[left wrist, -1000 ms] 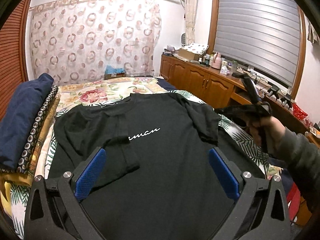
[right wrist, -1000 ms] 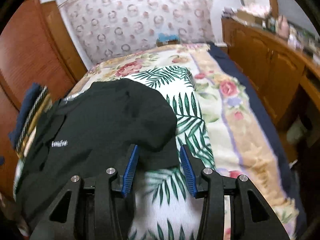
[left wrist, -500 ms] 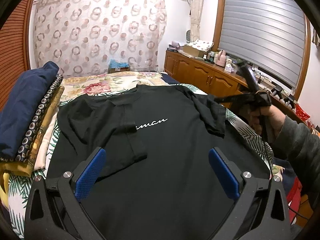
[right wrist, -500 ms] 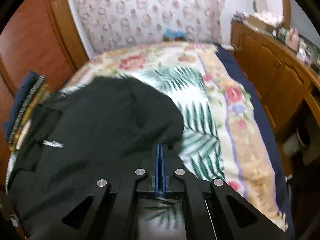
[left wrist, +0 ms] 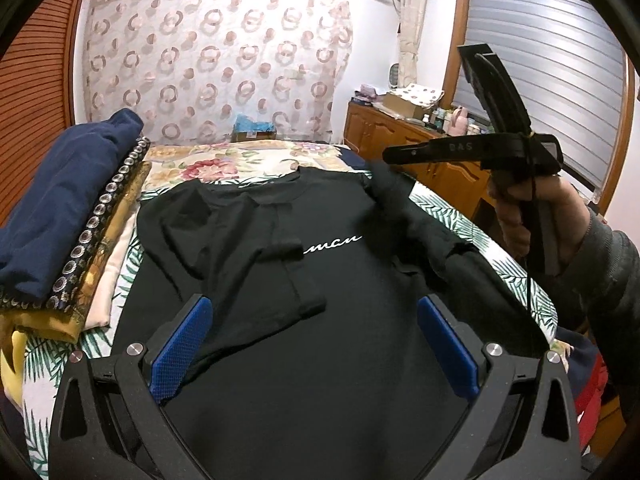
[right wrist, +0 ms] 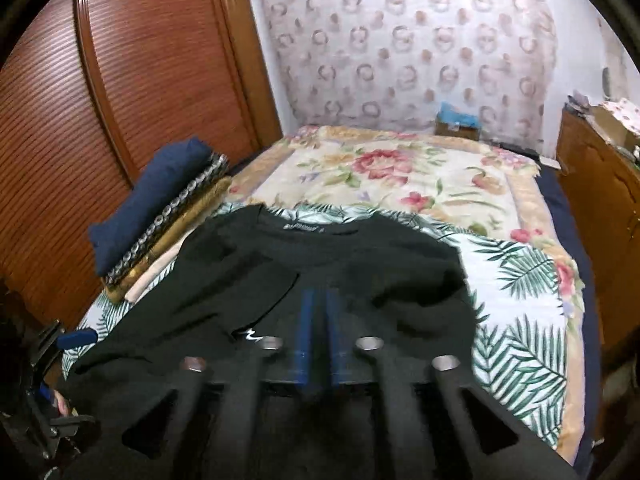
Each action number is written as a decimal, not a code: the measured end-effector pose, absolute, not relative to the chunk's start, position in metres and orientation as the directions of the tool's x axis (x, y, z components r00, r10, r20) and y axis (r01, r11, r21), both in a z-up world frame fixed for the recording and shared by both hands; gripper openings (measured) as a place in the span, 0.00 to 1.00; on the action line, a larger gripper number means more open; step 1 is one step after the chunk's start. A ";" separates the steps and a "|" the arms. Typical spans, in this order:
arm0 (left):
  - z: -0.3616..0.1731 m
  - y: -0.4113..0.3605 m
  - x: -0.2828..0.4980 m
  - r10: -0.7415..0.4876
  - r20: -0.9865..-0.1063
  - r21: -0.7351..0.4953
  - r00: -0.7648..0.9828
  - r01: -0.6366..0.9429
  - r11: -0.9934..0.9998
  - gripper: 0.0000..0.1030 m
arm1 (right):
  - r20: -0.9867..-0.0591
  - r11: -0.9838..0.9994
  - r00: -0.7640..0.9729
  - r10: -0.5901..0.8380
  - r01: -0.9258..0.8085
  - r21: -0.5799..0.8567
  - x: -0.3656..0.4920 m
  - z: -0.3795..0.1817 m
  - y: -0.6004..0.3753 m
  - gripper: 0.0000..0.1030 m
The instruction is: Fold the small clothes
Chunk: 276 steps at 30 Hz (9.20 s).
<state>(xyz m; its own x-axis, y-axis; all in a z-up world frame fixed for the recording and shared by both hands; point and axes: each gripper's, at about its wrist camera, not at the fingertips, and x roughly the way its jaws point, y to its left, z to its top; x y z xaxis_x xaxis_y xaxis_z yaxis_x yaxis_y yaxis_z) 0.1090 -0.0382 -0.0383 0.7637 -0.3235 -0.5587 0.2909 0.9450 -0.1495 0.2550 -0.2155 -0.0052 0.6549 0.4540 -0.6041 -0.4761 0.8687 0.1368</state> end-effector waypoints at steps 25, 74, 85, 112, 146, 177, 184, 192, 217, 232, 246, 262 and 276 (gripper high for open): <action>-0.040 0.034 0.185 -0.205 -0.618 -0.080 0.759 0.199 0.977 0.92 | -0.722 0.950 0.651 0.235 -0.312 0.028 0.288 -0.042 -0.224 0.59; 0.008 0.086 0.315 -0.053 -0.663 0.054 0.746 0.119 0.991 0.05 | -0.762 0.927 0.587 0.275 -0.371 0.049 0.358 -0.053 -0.236 0.68; 0.010 0.069 0.294 -0.138 -0.646 0.012 0.751 0.191 0.982 0.05 | -0.780 0.888 0.557 0.284 -0.460 -0.006 0.375 -0.050 -0.199 0.10; 0.017 0.108 0.021 -0.164 -0.520 -0.014 0.838 0.184 0.983 0.05 | -0.519 0.872 0.720 0.460 -0.475 0.114 0.056 -0.007 -0.310 0.07; -0.061 0.114 -0.039 -0.139 -0.593 -0.055 0.793 0.132 0.990 0.25 | -0.667 0.895 0.634 0.390 -0.432 0.113 -0.041 -0.043 -0.306 0.06; -0.046 0.123 0.094 -0.187 -0.670 -0.078 0.719 0.182 0.980 0.73 | -0.623 0.941 0.722 0.301 -0.331 0.071 0.014 -0.032 -0.326 0.59; -0.082 0.115 0.113 -0.184 -0.757 -0.078 0.627 0.193 0.978 0.61 | -0.669 0.951 0.689 0.279 -0.296 0.091 0.060 -0.056 -0.321 0.59; -0.108 0.111 0.106 -0.200 -0.790 -0.105 0.580 0.194 0.975 0.61 | -0.695 0.957 0.668 0.265 -0.272 0.104 0.083 -0.068 -0.318 0.67; -0.065 0.093 0.074 -0.290 -0.693 -0.155 0.660 0.256 0.954 0.13 | -0.637 0.923 0.681 0.361 -0.357 0.141 0.064 -0.071 -0.318 0.10; 0.077 0.105 -0.048 -0.393 -0.291 -0.193 0.872 0.349 0.917 0.12 | -0.220 0.879 0.851 0.476 -0.456 0.138 -0.090 0.062 -0.364 0.09; 0.151 0.117 -0.034 -0.314 -0.098 -0.116 0.944 0.302 0.946 0.12 | -0.046 0.899 0.898 0.437 -0.438 -0.003 -0.128 0.154 -0.385 0.09; 0.028 0.078 0.231 -0.212 -0.441 -0.048 0.872 0.213 0.976 0.44 | -0.573 0.990 0.817 0.067 -0.126 -0.063 0.202 0.044 -0.316 0.43; -0.049 0.060 0.160 -0.241 -0.616 -0.056 0.750 0.263 0.963 0.72 | -0.643 0.974 0.743 0.186 -0.226 0.020 0.173 -0.012 -0.350 0.45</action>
